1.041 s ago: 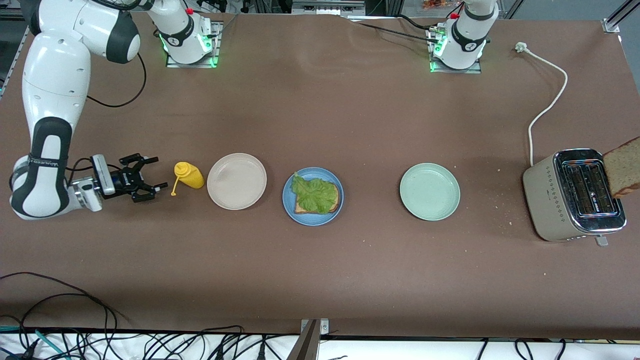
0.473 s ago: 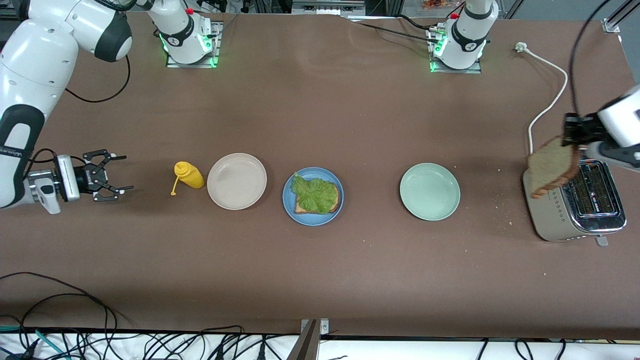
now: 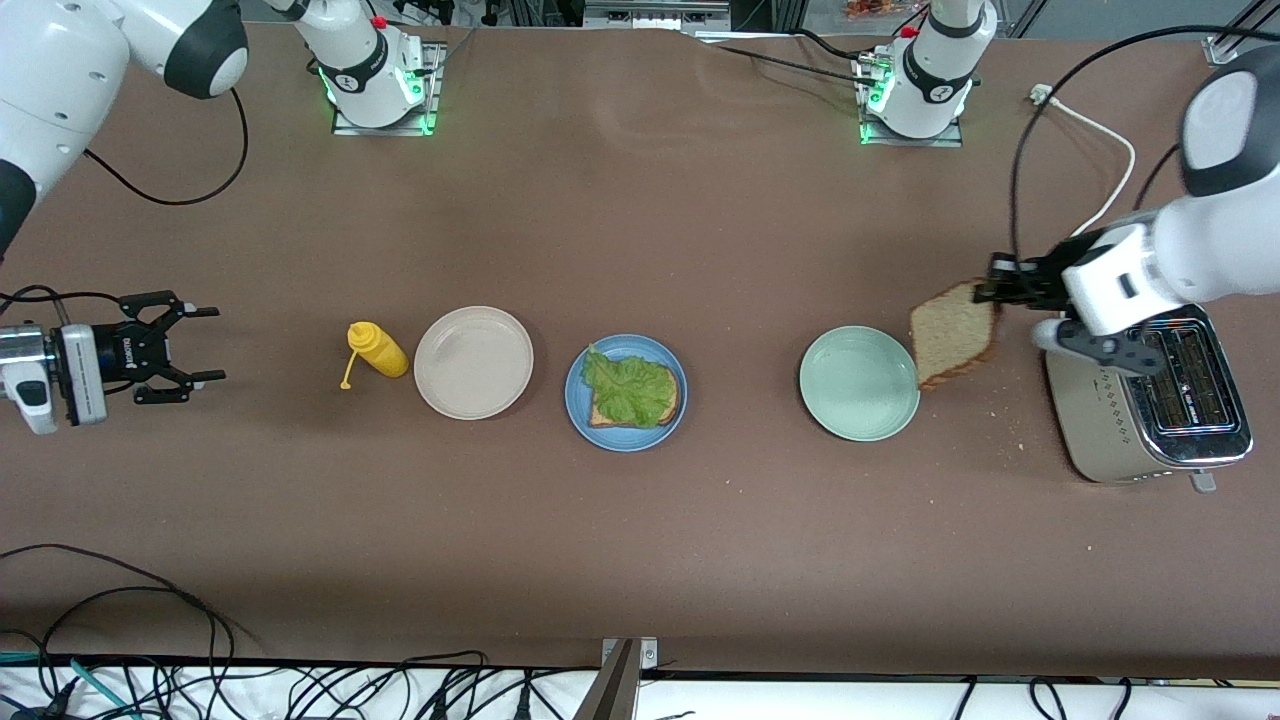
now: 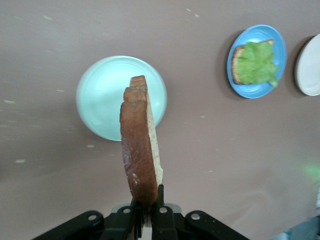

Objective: Make sandwich in blue plate with both arms

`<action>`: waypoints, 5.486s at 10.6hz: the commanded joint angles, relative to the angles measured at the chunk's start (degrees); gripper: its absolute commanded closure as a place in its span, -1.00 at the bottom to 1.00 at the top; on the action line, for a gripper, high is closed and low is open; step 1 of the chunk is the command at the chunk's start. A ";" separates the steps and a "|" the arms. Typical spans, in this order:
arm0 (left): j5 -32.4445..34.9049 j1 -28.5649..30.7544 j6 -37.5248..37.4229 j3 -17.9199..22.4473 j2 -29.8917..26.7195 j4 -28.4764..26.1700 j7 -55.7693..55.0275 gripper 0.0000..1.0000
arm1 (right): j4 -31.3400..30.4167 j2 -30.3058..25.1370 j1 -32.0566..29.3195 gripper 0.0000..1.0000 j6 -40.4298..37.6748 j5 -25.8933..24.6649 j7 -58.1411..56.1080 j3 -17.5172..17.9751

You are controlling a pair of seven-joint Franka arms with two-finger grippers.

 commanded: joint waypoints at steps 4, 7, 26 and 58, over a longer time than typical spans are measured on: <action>-19.64 -14.39 17.68 0.98 6.70 -5.76 -10.36 1.00 | 1.93 -8.64 3.06 -1.00 0.12 -8.89 25.97 1.53; -28.99 -22.38 27.09 2.30 13.21 -4.45 -9.84 1.00 | -2.08 -18.03 1.75 -1.00 8.25 -22.67 36.81 11.27; -34.19 -33.22 47.86 2.65 26.94 0.04 -8.34 -1.00 | -18.62 -51.90 -5.90 -1.00 21.91 -64.73 97.47 45.92; 18.29 -17.05 -6.35 15.75 -13.25 1.68 -8.70 -1.00 | -23.56 -53.40 -6.25 -1.00 30.62 -61.65 99.33 45.32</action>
